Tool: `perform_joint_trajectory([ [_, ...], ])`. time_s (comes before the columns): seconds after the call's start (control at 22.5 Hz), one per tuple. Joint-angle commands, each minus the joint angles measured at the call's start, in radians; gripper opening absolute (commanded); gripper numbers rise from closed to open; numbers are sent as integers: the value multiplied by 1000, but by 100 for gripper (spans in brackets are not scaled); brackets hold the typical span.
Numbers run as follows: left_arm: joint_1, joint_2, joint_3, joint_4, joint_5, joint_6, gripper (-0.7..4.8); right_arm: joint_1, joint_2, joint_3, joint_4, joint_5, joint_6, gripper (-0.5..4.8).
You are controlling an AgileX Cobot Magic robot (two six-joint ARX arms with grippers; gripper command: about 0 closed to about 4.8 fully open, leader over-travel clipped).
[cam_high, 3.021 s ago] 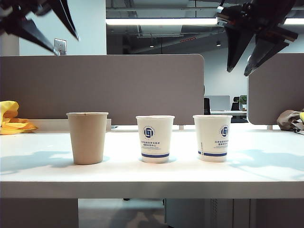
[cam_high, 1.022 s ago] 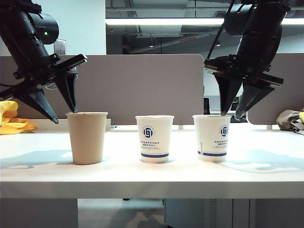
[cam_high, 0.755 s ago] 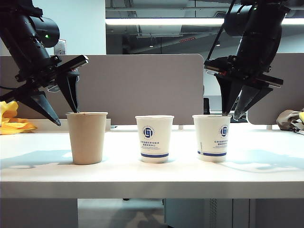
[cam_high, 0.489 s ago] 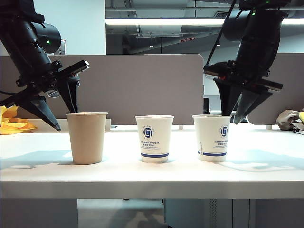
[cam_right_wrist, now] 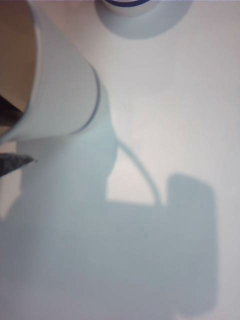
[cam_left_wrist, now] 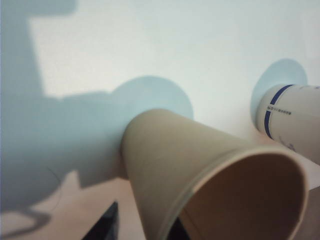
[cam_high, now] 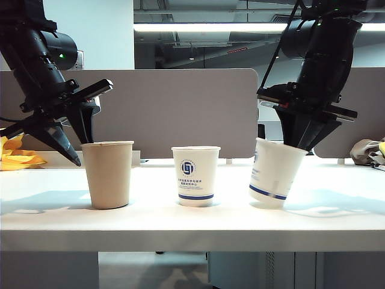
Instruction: Pick up all the paper cups on the table one by one and stack them together.
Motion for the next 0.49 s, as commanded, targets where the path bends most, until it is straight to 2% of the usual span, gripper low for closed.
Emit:
perform_joint_trajectory([
  [0.04,-1,-5,3,2,42,5,114,0,-4,5,-14,-6,0,71],
  [0.18,-2,-5,3,2,72,5,46,0,-4,5,-28,-6,0,35],
  [0.27,-2,-5,3,6,93,8,-6,0,-4,5,-32,-6,0,33],
  [0.49,-2,-6,8,-2,112,8,-6,0,-6,8,-44,-54,0,28],
])
